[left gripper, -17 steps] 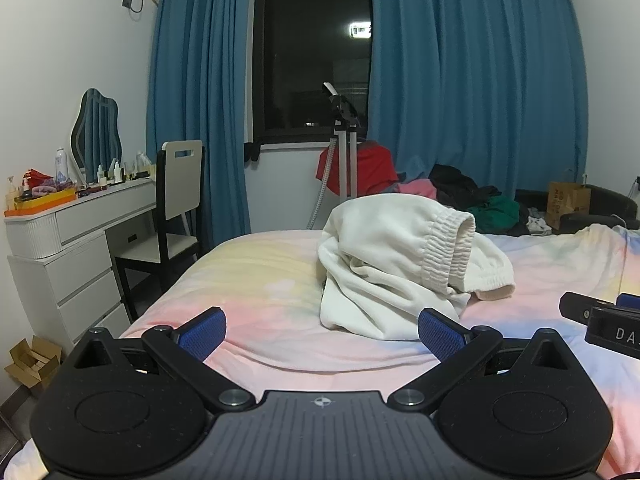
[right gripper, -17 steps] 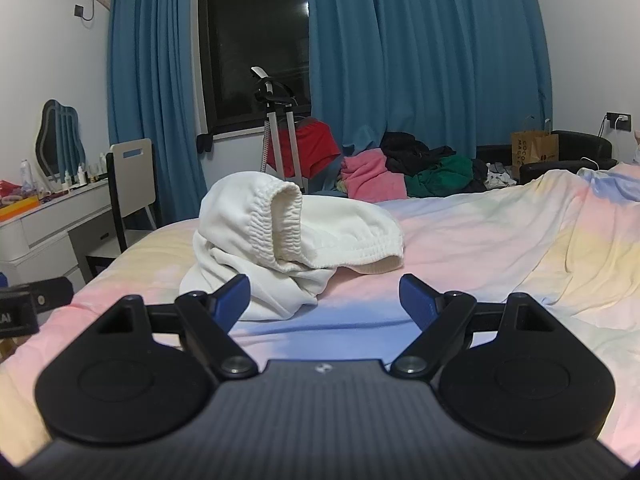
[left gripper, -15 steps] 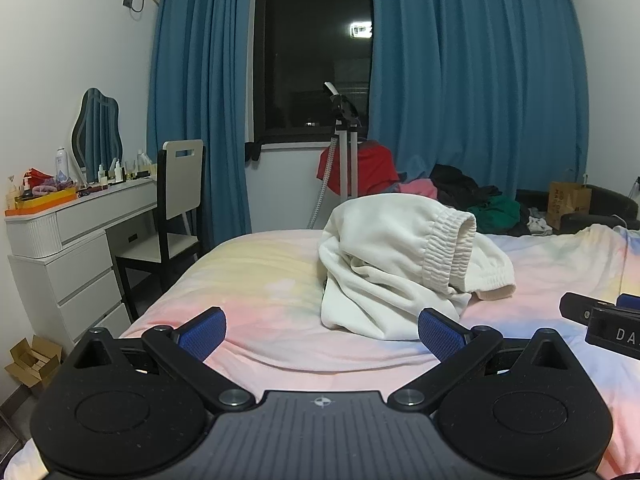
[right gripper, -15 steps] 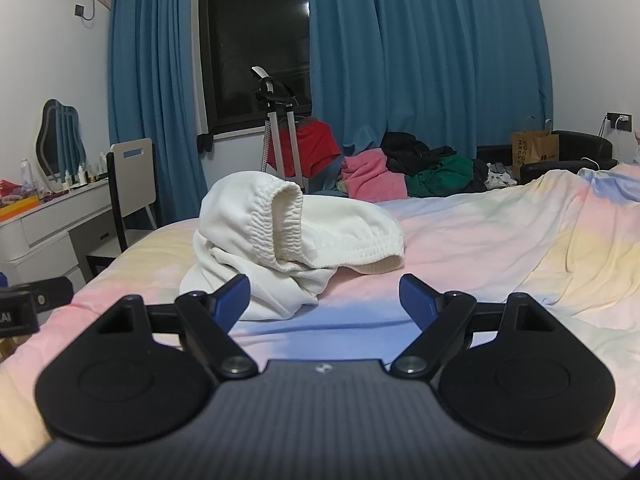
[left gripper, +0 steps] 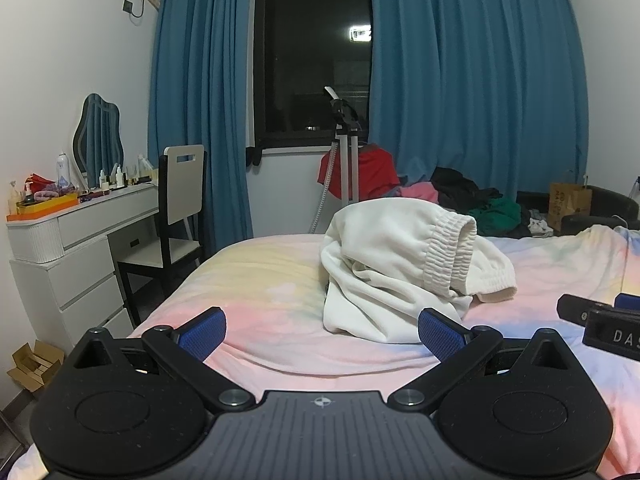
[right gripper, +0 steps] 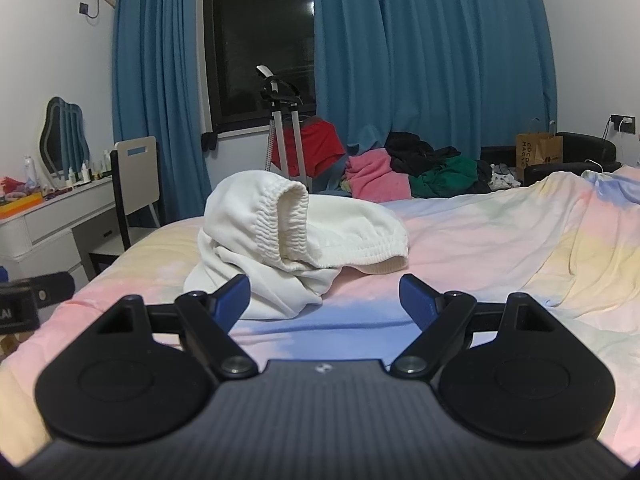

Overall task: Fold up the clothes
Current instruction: 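Move both grippers toward the white pants on the bedspread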

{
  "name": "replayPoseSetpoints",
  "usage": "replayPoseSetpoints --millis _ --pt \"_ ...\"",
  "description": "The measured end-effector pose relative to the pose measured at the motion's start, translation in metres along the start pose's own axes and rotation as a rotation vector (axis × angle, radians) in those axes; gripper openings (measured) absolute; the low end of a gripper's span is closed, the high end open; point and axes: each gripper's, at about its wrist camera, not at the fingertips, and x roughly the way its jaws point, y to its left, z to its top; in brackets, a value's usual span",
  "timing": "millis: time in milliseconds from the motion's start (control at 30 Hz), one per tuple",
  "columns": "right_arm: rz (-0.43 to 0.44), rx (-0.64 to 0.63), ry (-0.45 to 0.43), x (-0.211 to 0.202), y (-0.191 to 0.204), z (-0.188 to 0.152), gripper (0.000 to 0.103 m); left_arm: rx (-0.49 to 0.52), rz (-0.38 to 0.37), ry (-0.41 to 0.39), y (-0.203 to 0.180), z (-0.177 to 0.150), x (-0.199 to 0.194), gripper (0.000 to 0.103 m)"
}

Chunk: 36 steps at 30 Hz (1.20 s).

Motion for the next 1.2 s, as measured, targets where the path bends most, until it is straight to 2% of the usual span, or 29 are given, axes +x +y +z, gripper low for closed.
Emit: replayPoseSetpoints --millis 400,500,567,633,933,1200 --pt "0.006 0.03 -0.021 -0.001 -0.003 0.001 0.082 0.0 0.003 0.004 0.0 0.0 0.0 0.103" --pt "-0.004 0.031 -0.031 -0.002 -0.005 0.001 0.076 0.009 0.007 0.003 -0.001 -0.002 0.0 0.103" --pt "-0.011 0.02 -0.038 -0.003 -0.004 0.001 0.065 0.012 0.007 0.002 -0.001 -0.002 0.0 0.103" --pt "0.005 0.01 -0.035 -0.001 -0.003 -0.001 0.061 0.012 0.006 0.003 -0.001 -0.002 0.0 0.103" --pt "0.012 -0.037 -0.117 -0.007 0.005 0.0 0.061 0.0 0.0 0.009 0.0 -0.005 0.004 0.103" --pt "-0.026 0.022 -0.127 -0.012 -0.005 0.007 0.061 0.003 0.001 0.013 -0.004 -0.01 0.009 0.103"
